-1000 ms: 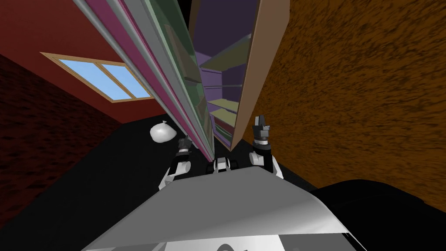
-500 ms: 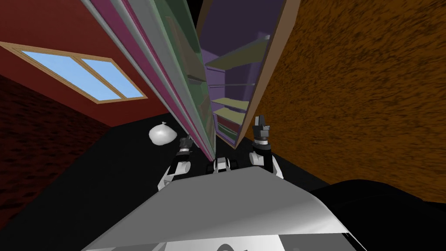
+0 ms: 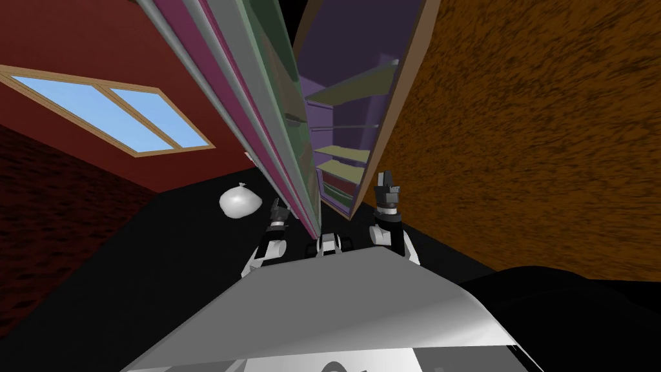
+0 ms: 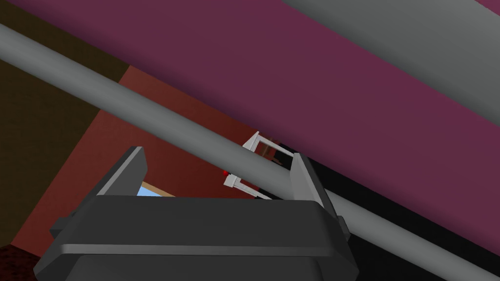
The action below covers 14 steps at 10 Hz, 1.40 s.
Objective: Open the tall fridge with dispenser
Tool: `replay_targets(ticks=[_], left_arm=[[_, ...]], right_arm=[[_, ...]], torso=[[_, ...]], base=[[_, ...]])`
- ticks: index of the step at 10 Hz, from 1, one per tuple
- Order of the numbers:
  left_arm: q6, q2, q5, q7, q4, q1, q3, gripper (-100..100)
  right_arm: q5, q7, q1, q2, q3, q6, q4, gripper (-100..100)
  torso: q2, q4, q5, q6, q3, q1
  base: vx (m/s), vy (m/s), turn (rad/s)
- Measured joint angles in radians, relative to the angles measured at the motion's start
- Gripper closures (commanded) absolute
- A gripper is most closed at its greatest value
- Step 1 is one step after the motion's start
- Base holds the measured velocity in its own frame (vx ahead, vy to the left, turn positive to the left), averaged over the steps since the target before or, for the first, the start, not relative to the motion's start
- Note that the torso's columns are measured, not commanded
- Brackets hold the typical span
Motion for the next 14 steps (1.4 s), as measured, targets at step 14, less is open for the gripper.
replay_targets(ticks=[14], left_arm=[[-0.173, -0.112, 0.024, 0.077, 0.289, -0.021, -0.129, -100]], right_arm=[[0.0, 0.0, 0.0, 0.0, 0.0, 0.0, 0.0, 0]], torso=[[0.004, 0.002, -0.001, -0.001, 0.002, -0.003]], base=[[-0.003, 0.083, -0.06]])
